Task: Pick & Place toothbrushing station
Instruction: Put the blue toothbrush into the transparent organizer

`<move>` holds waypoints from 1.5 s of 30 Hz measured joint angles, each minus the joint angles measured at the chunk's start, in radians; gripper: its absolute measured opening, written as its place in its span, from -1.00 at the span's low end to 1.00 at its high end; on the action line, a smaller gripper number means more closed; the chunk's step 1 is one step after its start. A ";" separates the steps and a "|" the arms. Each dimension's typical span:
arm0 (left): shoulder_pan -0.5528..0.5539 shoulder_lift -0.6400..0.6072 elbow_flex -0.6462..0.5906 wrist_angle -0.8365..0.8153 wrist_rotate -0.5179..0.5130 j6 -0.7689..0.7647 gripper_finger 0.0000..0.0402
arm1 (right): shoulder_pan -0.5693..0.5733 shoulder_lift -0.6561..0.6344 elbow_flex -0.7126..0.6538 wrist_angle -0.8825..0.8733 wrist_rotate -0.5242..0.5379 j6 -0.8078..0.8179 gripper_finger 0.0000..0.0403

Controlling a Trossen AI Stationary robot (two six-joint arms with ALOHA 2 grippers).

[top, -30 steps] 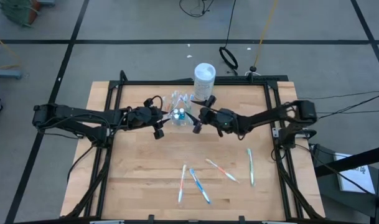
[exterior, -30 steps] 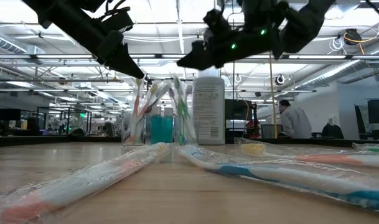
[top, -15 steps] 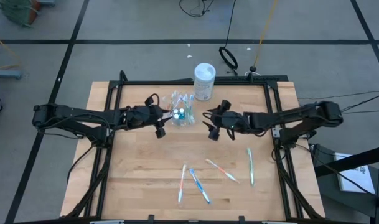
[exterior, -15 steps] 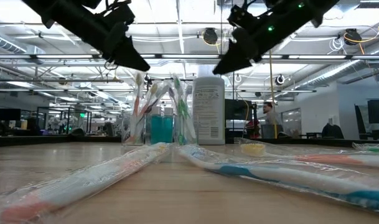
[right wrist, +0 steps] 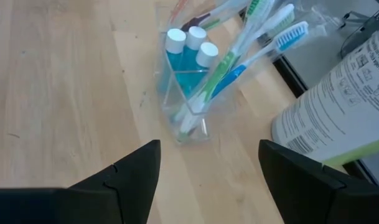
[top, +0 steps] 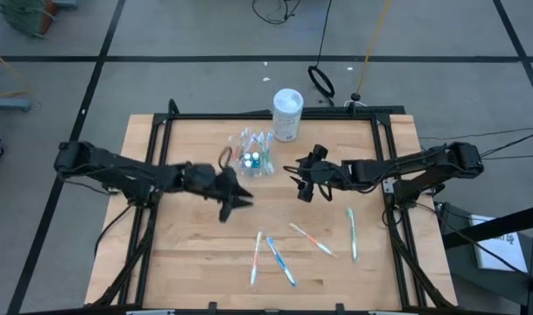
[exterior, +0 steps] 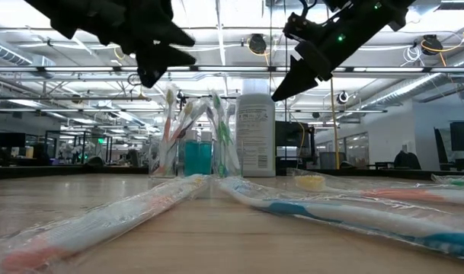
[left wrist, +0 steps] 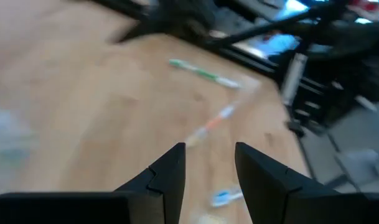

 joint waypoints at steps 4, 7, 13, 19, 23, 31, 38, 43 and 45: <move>-0.098 0.127 0.030 0.077 -0.032 -0.006 -0.28 | 0.000 0.000 0.000 0.013 -0.002 0.000 0.30; -0.135 0.219 0.129 -0.048 -0.047 -0.030 -0.28 | 0.000 0.000 0.000 0.011 -0.045 0.003 0.30; -0.165 0.404 0.374 -0.454 -0.181 -0.034 -0.28 | 0.000 0.000 -0.001 0.013 -0.160 0.067 0.30; -0.172 0.534 0.478 -0.498 -0.200 0.004 -0.28 | 0.010 0.000 -0.045 0.012 -0.182 0.178 0.28; -0.171 0.579 0.499 -0.421 -0.169 0.141 -0.28 | 0.025 0.001 -0.102 0.008 -0.256 0.252 0.28; -0.186 0.681 0.499 -0.286 0.080 0.550 -0.28 | 0.040 0.000 -0.161 0.008 -0.337 0.290 0.28; -0.188 0.772 0.499 -0.267 0.116 0.577 -0.28 | 0.038 0.000 -0.161 0.021 -0.335 0.288 0.27; -0.170 0.773 0.500 -0.284 0.105 0.591 -0.37 | 0.038 0.000 -0.161 0.023 -0.335 0.288 0.27; -0.164 0.772 0.500 -0.288 0.102 0.608 -0.51 | 0.038 0.000 -0.161 0.023 -0.335 0.288 0.27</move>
